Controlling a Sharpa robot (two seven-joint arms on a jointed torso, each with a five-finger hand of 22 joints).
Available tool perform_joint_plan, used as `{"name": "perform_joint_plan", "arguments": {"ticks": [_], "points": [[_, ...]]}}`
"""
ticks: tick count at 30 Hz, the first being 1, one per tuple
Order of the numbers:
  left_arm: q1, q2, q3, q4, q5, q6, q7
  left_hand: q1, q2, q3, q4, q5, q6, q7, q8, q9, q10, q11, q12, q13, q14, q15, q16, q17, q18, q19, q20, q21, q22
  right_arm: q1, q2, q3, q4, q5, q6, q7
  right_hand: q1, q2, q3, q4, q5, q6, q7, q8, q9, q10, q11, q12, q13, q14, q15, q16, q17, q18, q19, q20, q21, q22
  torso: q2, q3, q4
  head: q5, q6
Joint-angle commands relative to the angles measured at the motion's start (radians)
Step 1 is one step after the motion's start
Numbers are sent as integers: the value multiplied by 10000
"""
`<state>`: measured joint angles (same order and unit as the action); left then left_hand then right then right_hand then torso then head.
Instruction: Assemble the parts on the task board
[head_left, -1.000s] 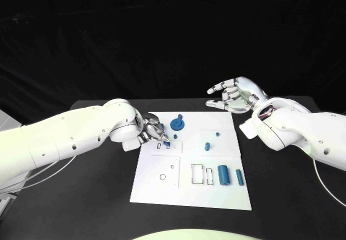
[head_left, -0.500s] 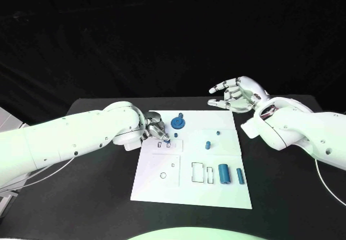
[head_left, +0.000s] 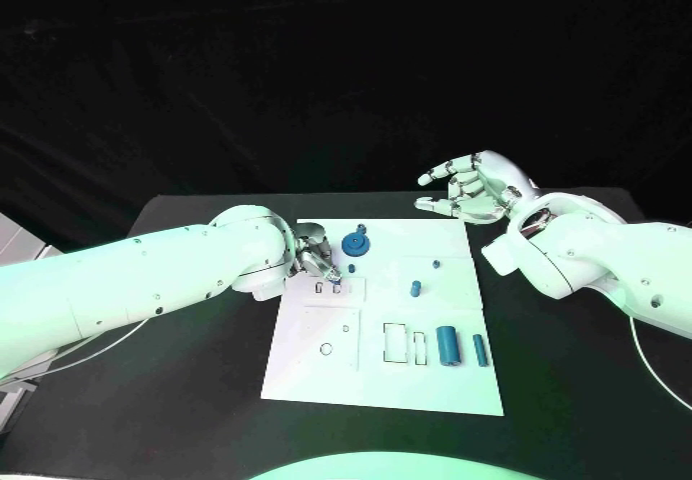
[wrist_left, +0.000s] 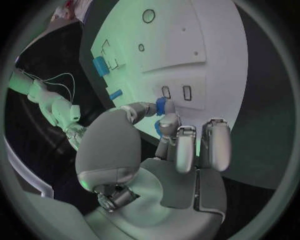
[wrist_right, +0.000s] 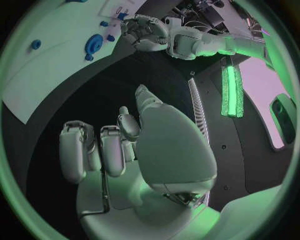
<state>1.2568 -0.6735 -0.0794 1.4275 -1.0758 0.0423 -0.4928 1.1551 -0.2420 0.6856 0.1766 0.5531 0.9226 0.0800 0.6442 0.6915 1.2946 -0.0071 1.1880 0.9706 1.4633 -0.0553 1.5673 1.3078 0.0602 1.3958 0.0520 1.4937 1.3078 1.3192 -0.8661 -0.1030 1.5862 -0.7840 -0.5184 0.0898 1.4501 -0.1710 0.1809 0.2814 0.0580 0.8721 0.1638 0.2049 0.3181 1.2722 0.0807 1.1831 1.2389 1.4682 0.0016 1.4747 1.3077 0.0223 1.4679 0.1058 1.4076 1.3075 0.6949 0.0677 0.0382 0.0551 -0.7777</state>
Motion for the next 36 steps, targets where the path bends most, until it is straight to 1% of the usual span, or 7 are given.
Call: {"name": "perform_joint_plan", "arguments": {"ticks": [1,13,17,23,29,36], "points": [[-6,25,-12,34,-251,-143,111,60,73,2076,-2127,59,134,-84,-15,-3,79,4,59,8,1075,-76,35,2630,-92,63,-12,57,529,-7,-1,1,12,-150,102,36,-23,73,-16,43,21,-4,-1,70,11,16,-19,19,-10,546,31,-6,1003,153,205,50,-25,1935,2,-6,0,-5,-23],[-15,10,-63,127,-204,-30,-46,58,74,2077,-2126,71,141,-86,-16,-2,85,2,59,9,1075,-77,35,2630,-93,67,-13,59,533,-8,-1,1,8,-272,151,7,-10,83,-7,30,23,-2,-5,76,12,17,-23,12,-20,547,27,-10,999,152,209,48,-23,1937,-4,-12,8,20,-58],[-45,20,-71,118,-208,-56,-75,55,75,2080,-2127,84,151,-89,-20,-1,92,-1,57,9,1075,-79,35,2630,-94,72,-16,61,539,-8,5,1,4,-277,166,6,-10,83,-7,30,23,-2,-5,76,12,17,-23,12,-20,547,27,-10,999,152,209,48,-23,1937,-3,-15,12,22,-60],[-101,28,-75,116,-207,6,-93,55,75,2080,-2127,84,151,-89,-20,-1,92,-1,57,9,1075,-79,35,2630,-94,72,-16,61,539,-13,13,1,-6,-280,183,1,-3,86,-3,24,23,-2,-6,78,12,25,-24,19,-16,550,26,-8,1004,151,213,47,-16,1939,-5,-18,1,28,-66],[-124,13,-80,110,-205,168,-118,51,78,2083,-2126,94,158,-91,-25,0,80,-3,30,-29,1075,-81,35,2630,-92,66,-19,59,530,-19,9,1,-7,-280,191,-2,-3,86,-3,24,23,-2,-6,78,12,25,-24,19,-16,550,26,-8,1004,151,213,47,-16,1939,-10,-10,-1,42,-72],[-134,-4,-87,129,-208,357,-144,51,78,2083,-2126,94,158,-91,-25,0,80,-3,30,-29,1075,-81,35,2630,-92,66,-19,59,530,-24,11,0,-17,-281,203,-5,6,90,2,16,22,-3,-8,83,13,34,-27,24,-16,555,23,-2,1015,148,221,44,-5,1944,-1,-10,11,1,-65]]}}
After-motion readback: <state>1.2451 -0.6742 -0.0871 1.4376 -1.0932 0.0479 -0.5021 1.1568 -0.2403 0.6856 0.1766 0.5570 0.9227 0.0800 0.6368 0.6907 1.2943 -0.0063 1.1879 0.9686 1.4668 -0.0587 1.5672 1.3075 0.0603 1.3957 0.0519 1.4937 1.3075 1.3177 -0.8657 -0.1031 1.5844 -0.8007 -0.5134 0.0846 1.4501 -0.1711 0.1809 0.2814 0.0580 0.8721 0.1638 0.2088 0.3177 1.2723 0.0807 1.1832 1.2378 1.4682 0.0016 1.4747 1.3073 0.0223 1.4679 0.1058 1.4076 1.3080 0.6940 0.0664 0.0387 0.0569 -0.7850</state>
